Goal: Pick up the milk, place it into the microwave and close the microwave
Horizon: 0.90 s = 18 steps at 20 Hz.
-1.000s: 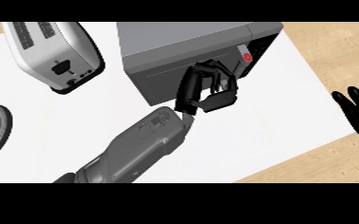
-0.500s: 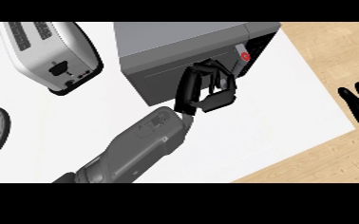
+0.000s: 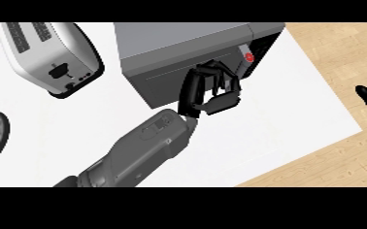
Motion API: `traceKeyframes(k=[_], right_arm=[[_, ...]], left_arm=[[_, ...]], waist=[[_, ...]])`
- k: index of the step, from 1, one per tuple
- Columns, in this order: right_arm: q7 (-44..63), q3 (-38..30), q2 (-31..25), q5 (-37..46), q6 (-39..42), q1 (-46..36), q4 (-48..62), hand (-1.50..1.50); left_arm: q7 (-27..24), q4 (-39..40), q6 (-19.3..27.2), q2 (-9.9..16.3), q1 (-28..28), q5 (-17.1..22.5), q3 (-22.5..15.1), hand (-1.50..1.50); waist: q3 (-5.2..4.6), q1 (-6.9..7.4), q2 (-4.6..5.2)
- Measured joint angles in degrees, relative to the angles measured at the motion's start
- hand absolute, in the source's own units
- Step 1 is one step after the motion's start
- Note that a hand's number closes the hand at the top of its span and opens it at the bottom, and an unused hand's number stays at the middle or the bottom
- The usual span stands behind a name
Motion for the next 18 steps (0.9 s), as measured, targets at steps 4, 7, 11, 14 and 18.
traceKeyframes(k=[4, 7, 11, 14, 18], right_arm=[[0.66, -0.56, -0.73, -1.17, -0.31, -0.58, -0.08, -1.50], [1.16, -0.99, -1.17, -1.94, -0.72, -0.96, -0.07, -1.50], [1.64, -1.32, -1.91, -3.37, -0.48, -1.43, -0.07, -1.50], [2.07, -0.96, -2.48, -4.61, 0.13, -1.89, -0.34, -1.50], [2.82, -0.41, -3.28, -6.45, 0.93, -2.27, -0.44, -1.50]], left_arm=[[-1.25, 0.27, -0.04, 0.00, -0.13, 0.74, -0.30, 1.50], [-2.22, 0.46, -0.11, 0.00, -0.21, 1.34, -0.49, 1.50], [-3.41, 0.85, -0.16, 0.00, -0.35, 2.00, -0.82, 1.50], [-3.87, 1.02, -0.33, -0.01, -0.57, 2.73, -1.11, 1.50], [-4.54, 1.29, -0.51, 0.01, -0.87, 3.57, -1.57, 1.50]], waist=[[0.00, -0.06, 0.08], [0.00, -0.11, 0.14], [0.06, -0.18, 0.16], [0.06, -0.09, 0.20], [0.08, 0.00, 0.24]])
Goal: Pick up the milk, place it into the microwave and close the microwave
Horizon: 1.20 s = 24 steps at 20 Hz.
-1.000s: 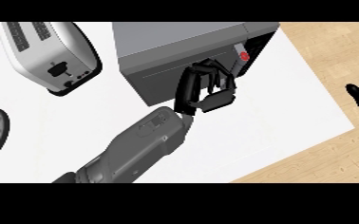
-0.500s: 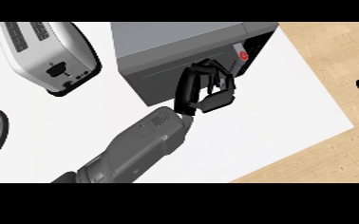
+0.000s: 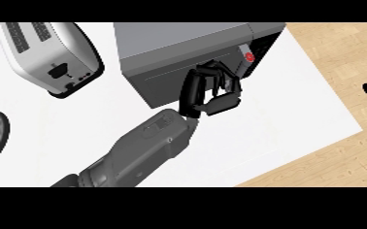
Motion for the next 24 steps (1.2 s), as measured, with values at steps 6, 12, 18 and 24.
traceKeyframes(k=[6, 12, 18, 24], right_arm=[[1.10, 0.32, -1.28, -2.43, 0.86, -0.31, 0.27, -1.50], [1.89, -0.18, -2.48, -4.43, 1.03, -0.72, 0.46, -1.50], [2.51, -0.71, -3.98, -6.04, 1.81, -1.31, 0.52, -1.50], [2.82, -0.54, -4.84, -8.69, 2.83, -1.90, 0.57, -1.50]], left_arm=[[-1.14, 0.31, 0.36, 0.00, -0.20, 1.07, -0.34, 1.50], [-2.20, 0.66, 0.36, 0.00, -0.34, 1.99, -0.63, 1.50], [-2.88, 1.07, 0.41, 0.00, -0.65, 3.05, -0.91, 1.50], [-2.67, 3.20, 0.62, 0.06, -2.09, 2.15, -3.18, 1.50]], waist=[[0.05, -0.16, 0.03], [0.04, -0.30, 0.02], [0.07, -0.63, 0.00], [0.26, -0.53, -0.17]])
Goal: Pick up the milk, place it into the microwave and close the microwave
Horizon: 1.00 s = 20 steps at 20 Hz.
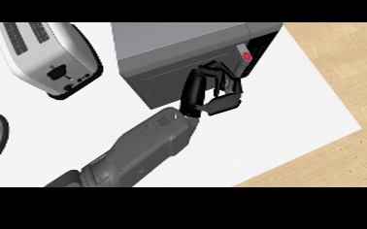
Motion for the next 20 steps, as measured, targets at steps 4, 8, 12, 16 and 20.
traceKeyframes(k=[4, 8, 12, 16, 20], right_arm=[[0.30, 0.49, -0.51, -2.24, 0.72, -0.32, -0.18, -1.50], [0.61, 0.09, -1.35, -3.73, 1.12, -0.35, -0.40, -1.50], [0.94, -0.86, -2.26, -4.65, 1.07, -0.06, -1.18, -1.50], [1.24, -1.96, -2.82, -5.56, 0.64, 0.86, -1.68, -1.50], [1.77, -2.86, -3.37, -6.56, 0.20, 2.23, -2.70, -1.50]], left_arm=[[1.35, 1.01, 1.27, -0.09, -1.09, -0.12, -1.69, 1.50], [2.99, 1.42, 1.57, -0.12, -2.20, 0.71, -3.27, 1.50], [4.43, 1.84, 1.78, -0.19, -3.06, 1.58, -5.00, 1.50], [5.22, 1.55, 1.05, -0.18, -3.39, 3.14, -5.82, -1.50], [5.27, 1.68, -0.25, -0.17, -3.31, 4.52, -6.51, -1.50]], waist=[[0.04, 0.39, -0.21], [-0.04, 1.04, -0.29], [-0.15, 1.88, -0.55], [-0.26, 2.90, -0.62], [-0.35, 3.69, -0.90]])
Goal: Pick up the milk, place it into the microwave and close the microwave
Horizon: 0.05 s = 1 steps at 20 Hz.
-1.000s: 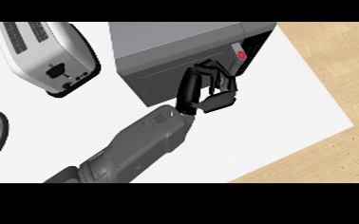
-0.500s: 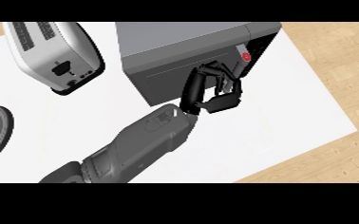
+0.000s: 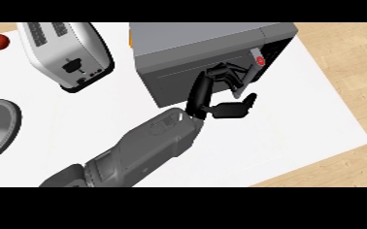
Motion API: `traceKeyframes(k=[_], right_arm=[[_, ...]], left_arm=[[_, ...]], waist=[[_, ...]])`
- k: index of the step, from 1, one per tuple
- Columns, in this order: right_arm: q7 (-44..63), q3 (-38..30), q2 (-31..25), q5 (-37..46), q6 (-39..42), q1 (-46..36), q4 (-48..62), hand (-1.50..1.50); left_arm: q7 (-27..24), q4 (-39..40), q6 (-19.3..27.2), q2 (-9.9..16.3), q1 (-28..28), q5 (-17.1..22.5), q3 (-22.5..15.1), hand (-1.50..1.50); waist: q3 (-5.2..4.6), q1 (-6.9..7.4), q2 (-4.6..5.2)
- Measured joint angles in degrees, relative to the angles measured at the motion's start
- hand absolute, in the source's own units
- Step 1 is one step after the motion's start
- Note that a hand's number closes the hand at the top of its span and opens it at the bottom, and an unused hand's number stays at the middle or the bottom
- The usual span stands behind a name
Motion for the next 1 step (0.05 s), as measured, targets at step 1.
traceKeyframes(k=[1], right_arm=[[0.15, -0.21, -0.21, -0.18, -0.18, 0.13, -0.32, -1.50]], left_arm=[[0.08, 0.06, -0.33, 0.00, -0.11, 0.33, -0.17, -1.50]], waist=[[-0.03, 0.19, -0.01]])
